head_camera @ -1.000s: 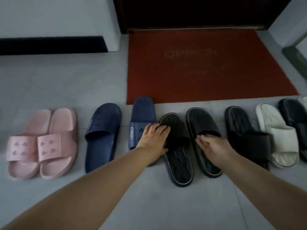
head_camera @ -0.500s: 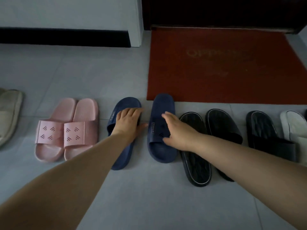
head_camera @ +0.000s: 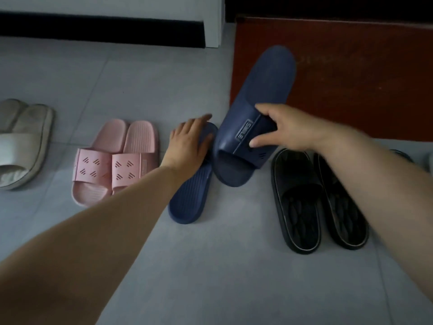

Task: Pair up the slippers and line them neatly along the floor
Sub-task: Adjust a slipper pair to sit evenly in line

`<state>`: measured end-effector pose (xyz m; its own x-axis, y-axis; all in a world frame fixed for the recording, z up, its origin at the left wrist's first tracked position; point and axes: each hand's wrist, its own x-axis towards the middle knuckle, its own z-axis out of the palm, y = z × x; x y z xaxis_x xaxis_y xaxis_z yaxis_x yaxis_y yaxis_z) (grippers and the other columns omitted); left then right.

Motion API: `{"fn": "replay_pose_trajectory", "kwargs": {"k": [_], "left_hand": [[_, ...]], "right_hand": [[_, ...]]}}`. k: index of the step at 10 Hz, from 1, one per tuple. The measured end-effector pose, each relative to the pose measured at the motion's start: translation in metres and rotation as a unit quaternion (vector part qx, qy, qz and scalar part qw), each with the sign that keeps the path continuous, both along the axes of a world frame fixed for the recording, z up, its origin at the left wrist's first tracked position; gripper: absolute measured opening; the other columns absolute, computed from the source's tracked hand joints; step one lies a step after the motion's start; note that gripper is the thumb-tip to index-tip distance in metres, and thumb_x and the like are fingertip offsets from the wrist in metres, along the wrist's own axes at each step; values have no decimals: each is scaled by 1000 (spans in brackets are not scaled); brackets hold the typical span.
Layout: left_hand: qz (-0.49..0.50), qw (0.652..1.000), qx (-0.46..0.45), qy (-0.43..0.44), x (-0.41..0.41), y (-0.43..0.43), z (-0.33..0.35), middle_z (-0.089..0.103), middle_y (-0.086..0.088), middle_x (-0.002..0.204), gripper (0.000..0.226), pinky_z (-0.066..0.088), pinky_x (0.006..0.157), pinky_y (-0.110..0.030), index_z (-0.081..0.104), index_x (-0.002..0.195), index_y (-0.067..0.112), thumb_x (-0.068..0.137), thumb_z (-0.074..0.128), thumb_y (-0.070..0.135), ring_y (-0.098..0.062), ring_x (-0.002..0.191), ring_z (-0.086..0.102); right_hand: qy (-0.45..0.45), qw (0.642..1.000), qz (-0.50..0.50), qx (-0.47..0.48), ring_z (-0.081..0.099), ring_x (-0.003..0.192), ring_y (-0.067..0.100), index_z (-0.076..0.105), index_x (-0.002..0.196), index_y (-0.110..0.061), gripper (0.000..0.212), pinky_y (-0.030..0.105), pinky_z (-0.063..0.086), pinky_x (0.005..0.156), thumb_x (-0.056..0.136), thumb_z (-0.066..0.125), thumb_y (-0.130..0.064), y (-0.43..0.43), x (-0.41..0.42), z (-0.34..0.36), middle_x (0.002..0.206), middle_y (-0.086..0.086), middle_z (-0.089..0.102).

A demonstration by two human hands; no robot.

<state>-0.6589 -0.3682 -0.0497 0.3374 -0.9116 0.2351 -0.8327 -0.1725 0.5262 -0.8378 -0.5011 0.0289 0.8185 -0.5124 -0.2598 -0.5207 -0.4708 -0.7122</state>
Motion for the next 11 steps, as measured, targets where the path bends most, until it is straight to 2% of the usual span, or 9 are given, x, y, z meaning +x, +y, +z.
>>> {"fn": "replay_pose_trajectory", "kwargs": {"k": [2, 3, 4, 5, 6, 7, 8, 9, 11], "left_hand": [[101, 965, -184, 155, 5, -19, 20, 54, 3, 107, 39, 38, 87, -21, 47, 128, 15, 90, 41, 11, -1, 93, 47], [185, 888, -240, 346, 15, -19, 29, 52, 10, 79, 22, 40, 71, -10, 54, 103, 21, 89, 38, 15, 8, 69, 49], [222, 883, -227, 346, 27, -5, 27, 54, 5, 64, 23, 43, 65, -18, 57, 77, 20, 86, 37, 25, -2, 62, 52], [115, 927, -116, 337, 20, 3, 25, 55, 11, 59, 21, 42, 59, -13, 59, 67, 26, 85, 48, 28, 4, 54, 50], [-23, 956, 77, 284, -6, -6, 16, 57, 8, 66, 13, 40, 61, -19, 59, 79, 21, 83, 65, 31, 0, 59, 50], [-75, 934, 321, 134, -27, -11, -1, 61, -11, 83, 40, 40, 69, -29, 56, 100, 5, 81, 67, 38, -24, 84, 63], [-72, 918, 387, 54, -41, -13, -10, 64, -16, 104, 48, 43, 83, -34, 49, 114, 0, 85, 62, 36, -32, 103, 60], [-28, 918, 396, -19, -56, -19, -21, 57, -19, 124, 68, 45, 91, -39, 25, 137, -3, 90, 56, 35, -33, 112, 57], [-24, 890, 430, -150, -91, -54, -2, 18, -18, 148, 93, 35, 105, -40, 1, 147, 12, 80, 65, 14, -34, 132, 29]], "right_hand": [[210, 937, 185, -209, 55, 99, 26, 63, 94, -21, 17, 40, 45, 92, 78, 59, -18, -8, -4, 44, 94, 0, 62], [199, 899, 217, -325, 47, 103, 29, 57, 114, -5, 35, 48, 26, 108, 83, 41, -12, -1, -6, 30, 102, 16, 59], [229, 816, 316, -426, 48, 108, 28, 60, 110, -6, 35, 47, 3, 117, 92, 31, -2, 12, -5, 4, 105, 12, 62], [130, 932, 195, -275, 38, 128, 38, 51, 125, 6, 37, 45, 12, 114, 91, 38, 3, 9, 1, -13, 133, 28, 48], [131, 936, 167, -281, 29, 138, 25, 44, 133, 3, 46, 29, 12, 115, 88, 46, 3, 27, 16, -31, 148, 18, 35], [127, 977, 146, 90, 53, 114, 4, 64, 114, -7, 39, 5, 20, 106, 85, 37, -1, 64, 7, -44, 115, 7, 67], [213, 852, 384, -284, 60, 114, 15, 75, 85, -30, 37, 40, 17, 114, 84, 43, -13, 77, -26, -61, 84, -12, 73], [270, 787, 398, -386, 67, 91, 14, 74, 64, -33, 10, 47, 26, 110, 69, 66, -30, 99, -85, -49, 64, -14, 69], [398, 817, 275, -314, 66, 70, 11, 69, 57, -32, 19, 52, 52, 88, 49, 84, -39, 94, -209, -2, 58, -15, 66]]}}
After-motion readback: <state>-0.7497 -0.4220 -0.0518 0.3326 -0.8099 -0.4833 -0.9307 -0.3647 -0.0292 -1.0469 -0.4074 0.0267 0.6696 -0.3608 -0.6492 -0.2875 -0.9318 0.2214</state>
